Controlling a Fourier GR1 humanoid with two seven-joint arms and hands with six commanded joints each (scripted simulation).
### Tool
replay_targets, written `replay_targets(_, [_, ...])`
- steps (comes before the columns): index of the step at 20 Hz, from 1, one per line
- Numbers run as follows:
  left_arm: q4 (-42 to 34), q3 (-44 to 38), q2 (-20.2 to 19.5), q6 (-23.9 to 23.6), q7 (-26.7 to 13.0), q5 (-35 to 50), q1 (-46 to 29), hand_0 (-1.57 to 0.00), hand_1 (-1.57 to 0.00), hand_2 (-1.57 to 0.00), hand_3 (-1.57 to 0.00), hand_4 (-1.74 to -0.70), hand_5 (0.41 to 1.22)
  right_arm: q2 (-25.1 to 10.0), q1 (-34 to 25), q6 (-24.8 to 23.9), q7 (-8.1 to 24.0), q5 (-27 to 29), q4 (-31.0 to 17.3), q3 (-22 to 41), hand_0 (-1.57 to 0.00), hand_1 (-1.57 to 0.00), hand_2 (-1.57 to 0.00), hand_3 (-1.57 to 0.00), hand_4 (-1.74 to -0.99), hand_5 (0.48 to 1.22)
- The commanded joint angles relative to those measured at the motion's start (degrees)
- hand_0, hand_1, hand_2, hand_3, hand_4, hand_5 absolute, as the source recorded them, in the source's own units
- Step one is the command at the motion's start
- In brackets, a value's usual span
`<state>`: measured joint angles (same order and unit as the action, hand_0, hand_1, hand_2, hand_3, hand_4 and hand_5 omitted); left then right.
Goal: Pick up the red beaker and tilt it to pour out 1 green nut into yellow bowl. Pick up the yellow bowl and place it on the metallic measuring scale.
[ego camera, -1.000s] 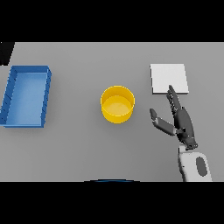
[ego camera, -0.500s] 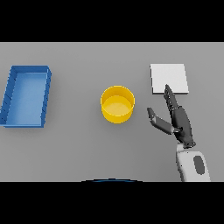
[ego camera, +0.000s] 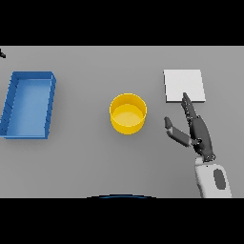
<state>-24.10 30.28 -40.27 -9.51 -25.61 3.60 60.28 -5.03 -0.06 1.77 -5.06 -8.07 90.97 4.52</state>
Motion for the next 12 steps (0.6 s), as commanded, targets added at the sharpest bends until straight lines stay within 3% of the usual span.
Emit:
replay_targets(1, [-3.22,0.57,-0.85,-0.94,-1.10,0.54,-1.95,-1.57,-1.57,-1.57,-1.48,-1.74,1.221,-0.11,0.31,0.14,-0.72,-0.41,-0.05,0.34,0.00,0.00,0.00,0.00,-1.307,0.714])
replay_targets(6, [-17.72,2.60,-4.79,-6.71,-5.81,4.05,-10.90,-1.57,-1.57,-1.57,-1.34,-1.74,1.221,-0.26,0.52,-0.31,-0.66,-1.47,0.27,0.78,0.00,0.00,0.00,0.00,-1.327,0.724])
replay_targets(8, [-22.20,3.28,-6.04,-9.24,-8.22,5.27,-12.95,-1.57,-1.57,-1.57,-1.32,-1.74,1.146,0.17,0.40,-0.20,-0.51,-1.08,0.49,0.87,0.00,0.00,0.00,0.00,-1.335,0.725])
replay_targets(11, [-28.40,4.63,-7.85,-10.72,-8.89,7.67,-16.67,-1.57,-1.57,-1.57,-1.44,-1.59,0.962,-0.04,1.03,-0.30,-0.84,-1.61,1.24,1.24,0.00,0.00,0.00,0.00,-1.326,0.728])
replay_targets(12, [-29.59,5.19,-8.15,-10.49,-9.22,8.60,-17.31,-1.57,-1.57,-1.57,-1.27,-1.50,0.896,0.37,0.41,-0.49,-0.05,-1.59,1.16,1.34,0.00,0.00,0.00,0.00,-1.326,0.730])
